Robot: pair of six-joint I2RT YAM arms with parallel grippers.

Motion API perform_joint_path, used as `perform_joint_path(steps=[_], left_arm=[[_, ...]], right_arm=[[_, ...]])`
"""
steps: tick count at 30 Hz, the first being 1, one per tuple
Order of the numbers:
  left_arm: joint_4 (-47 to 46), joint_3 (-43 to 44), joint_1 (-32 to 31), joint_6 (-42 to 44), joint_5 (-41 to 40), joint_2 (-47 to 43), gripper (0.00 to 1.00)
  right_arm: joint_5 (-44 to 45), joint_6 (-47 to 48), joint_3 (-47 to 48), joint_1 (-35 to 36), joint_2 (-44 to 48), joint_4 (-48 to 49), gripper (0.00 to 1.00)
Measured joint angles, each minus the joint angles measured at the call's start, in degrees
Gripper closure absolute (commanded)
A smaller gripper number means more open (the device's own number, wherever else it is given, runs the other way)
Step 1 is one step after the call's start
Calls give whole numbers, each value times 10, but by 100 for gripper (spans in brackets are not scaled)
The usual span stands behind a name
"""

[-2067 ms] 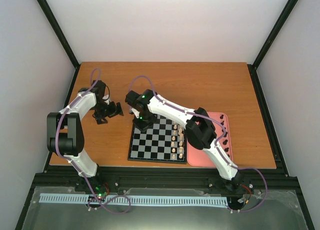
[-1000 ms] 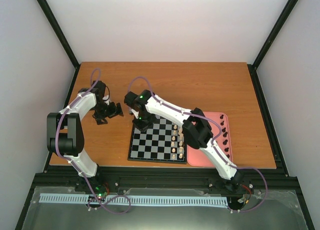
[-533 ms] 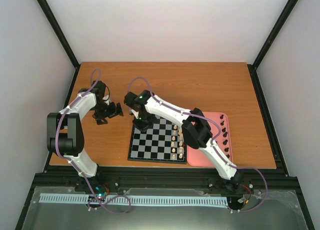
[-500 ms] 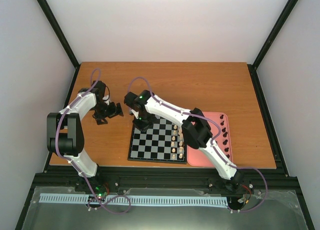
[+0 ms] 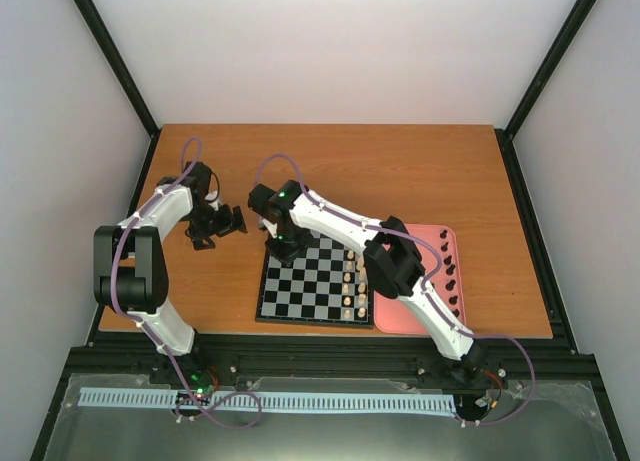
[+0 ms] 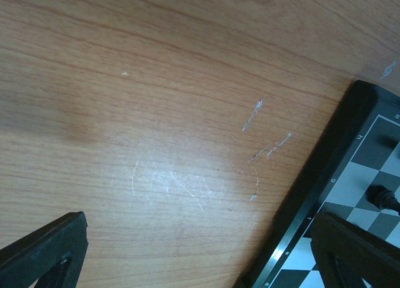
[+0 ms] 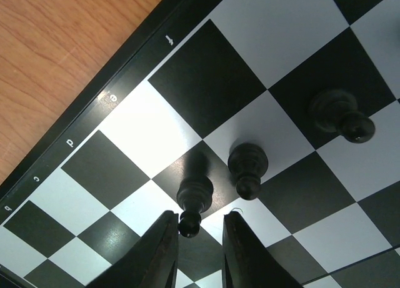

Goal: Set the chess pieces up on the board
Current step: Place the chess piece on the chessboard, then pick up the chess piece from the storage box.

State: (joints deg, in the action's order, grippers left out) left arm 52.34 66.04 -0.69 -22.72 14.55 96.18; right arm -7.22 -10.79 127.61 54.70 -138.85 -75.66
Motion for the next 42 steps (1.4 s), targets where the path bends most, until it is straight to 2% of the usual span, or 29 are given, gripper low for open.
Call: perform_joint_path(steps=[10,14,18,21,24,30,34,38,42], left_arm=[[0,0,0,0,0,0,0],[0,0,0,0,0,0,0],[0,0,0,0,0,0,0],[0,0,0,0,0,0,0],[0,0,0,0,0,0,0],[0,0,0,0,3,0,0],[0,0,0,0,5,0,0],[0,0,0,0,7,0,0],[0,0,0,0,7,0,0]], right_arm=[[22,-9,0,-4,19,2,67],[27,-10,-4,-11,73,1,64],[27,-10,-53,-21,152,1,61],[34,-22,-122,-33,210,8,61],[36,-45,-243,-75,285,25,60],[63,-85,-509,-263,454,52,57],[63,-97,-639,-329,543,63,57],[51,-101,-729,-370,569,83,57],[50,-101,-774,-402,567,112,57]])
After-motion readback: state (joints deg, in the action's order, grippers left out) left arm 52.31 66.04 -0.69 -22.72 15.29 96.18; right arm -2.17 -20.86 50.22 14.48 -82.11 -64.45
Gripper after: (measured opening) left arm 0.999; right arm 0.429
